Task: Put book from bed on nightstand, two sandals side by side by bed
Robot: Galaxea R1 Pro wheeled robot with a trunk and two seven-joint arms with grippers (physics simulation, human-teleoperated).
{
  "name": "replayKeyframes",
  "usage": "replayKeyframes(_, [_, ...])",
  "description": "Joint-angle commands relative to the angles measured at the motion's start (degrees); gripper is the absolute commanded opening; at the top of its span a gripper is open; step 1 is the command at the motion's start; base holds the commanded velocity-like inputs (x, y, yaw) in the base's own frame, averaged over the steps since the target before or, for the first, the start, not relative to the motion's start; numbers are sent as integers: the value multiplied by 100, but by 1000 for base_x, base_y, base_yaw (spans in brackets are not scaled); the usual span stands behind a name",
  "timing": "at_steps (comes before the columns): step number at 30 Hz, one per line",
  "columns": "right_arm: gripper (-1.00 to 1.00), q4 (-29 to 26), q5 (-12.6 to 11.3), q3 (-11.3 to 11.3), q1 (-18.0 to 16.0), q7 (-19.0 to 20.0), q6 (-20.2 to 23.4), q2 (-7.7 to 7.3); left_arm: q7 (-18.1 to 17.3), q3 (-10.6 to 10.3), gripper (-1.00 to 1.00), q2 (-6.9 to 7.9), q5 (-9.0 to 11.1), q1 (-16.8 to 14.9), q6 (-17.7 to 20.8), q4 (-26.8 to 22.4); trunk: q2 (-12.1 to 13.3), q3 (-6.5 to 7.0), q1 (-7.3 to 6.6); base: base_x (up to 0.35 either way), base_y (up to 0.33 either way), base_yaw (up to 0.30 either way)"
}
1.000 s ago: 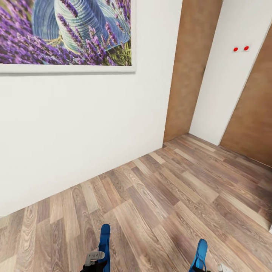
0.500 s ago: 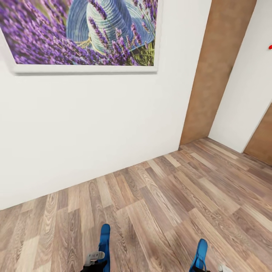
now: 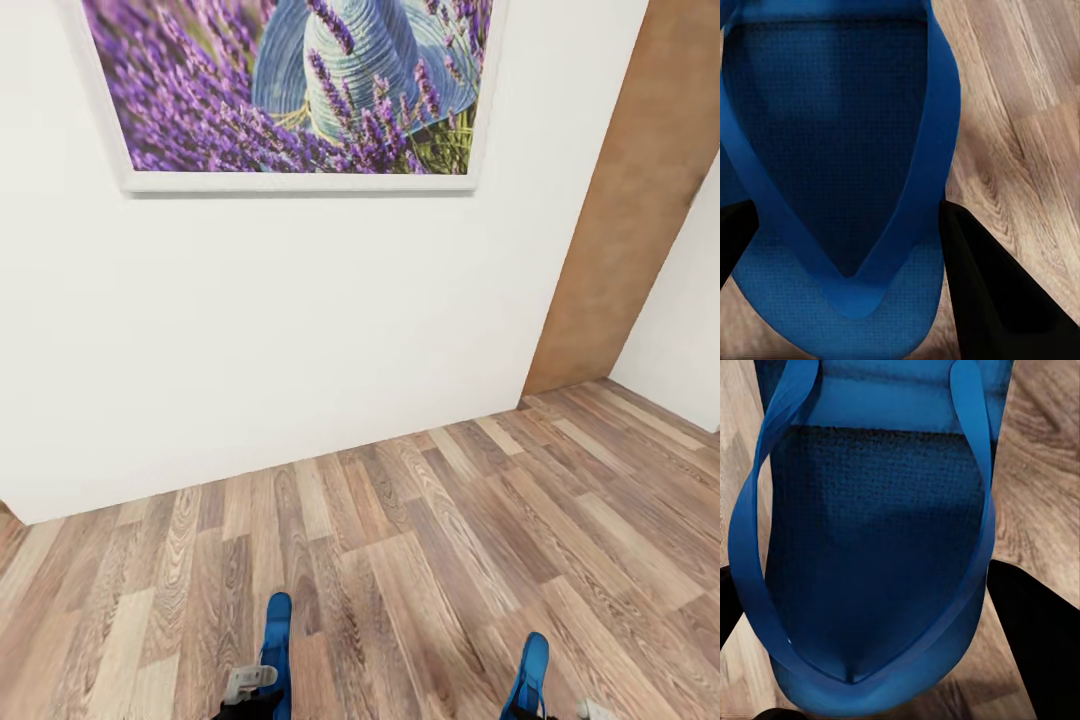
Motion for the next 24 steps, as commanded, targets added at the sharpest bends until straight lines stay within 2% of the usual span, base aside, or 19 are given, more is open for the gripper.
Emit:
replayKeyframes(1, [-100,0,10,-50,-1,28,28,1,-37,42,-100,0,-2,-6,-4,9,-2,-5,-1,0,0,293])
replayKeyframes(24, [-100,0,10,-50,-1,28,28,42,-36,42,-100,0,-2,-6,-4,9,-2,-5,-1,0,0,293])
